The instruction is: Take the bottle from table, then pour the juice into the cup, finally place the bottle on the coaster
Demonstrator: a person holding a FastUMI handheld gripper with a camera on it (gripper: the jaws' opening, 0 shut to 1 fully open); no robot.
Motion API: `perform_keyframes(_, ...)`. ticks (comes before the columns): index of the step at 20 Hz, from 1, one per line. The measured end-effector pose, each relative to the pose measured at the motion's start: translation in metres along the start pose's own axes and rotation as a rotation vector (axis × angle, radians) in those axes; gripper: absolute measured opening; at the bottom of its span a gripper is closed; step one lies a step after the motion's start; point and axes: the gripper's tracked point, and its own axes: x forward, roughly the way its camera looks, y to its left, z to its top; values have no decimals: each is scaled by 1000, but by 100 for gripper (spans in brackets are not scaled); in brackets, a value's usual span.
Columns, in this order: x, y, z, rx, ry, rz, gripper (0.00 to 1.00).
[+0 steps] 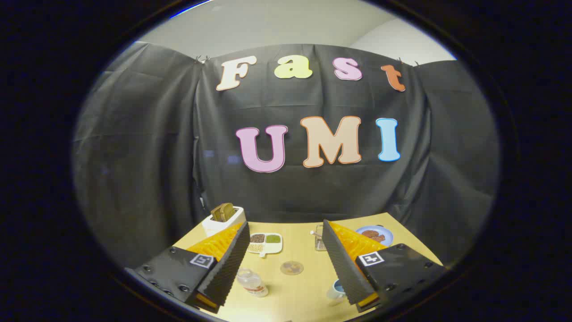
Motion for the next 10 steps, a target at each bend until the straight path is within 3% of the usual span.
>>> perform_keyframes(10, 12, 40, -17, 38, 39, -105, 100)
